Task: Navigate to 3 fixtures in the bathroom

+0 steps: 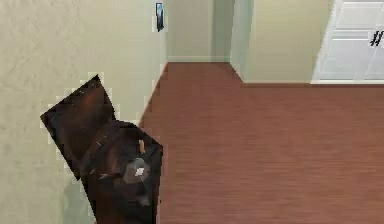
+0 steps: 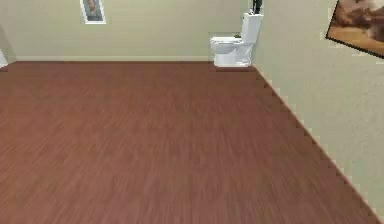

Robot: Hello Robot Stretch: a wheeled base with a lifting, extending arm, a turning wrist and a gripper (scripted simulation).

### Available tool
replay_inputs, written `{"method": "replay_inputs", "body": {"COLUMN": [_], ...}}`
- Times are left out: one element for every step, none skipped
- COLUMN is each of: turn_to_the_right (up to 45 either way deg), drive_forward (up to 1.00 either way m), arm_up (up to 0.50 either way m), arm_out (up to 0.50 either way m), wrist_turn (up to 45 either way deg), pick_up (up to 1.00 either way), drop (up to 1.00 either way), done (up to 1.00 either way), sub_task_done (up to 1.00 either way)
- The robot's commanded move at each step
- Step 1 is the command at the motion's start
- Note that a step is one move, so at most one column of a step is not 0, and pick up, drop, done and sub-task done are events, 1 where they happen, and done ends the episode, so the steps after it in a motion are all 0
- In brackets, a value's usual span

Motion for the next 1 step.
{"method": "replay_inputs", "body": {"turn_to_the_right": [0.0], "drive_forward": [0.15], "arm_up": [0.0], "arm_out": [0.0], "wrist_turn": [0.0], "pick_up": [0.0], "drop": [0.0], "done": [0.0], "sub_task_done": [0.0]}}
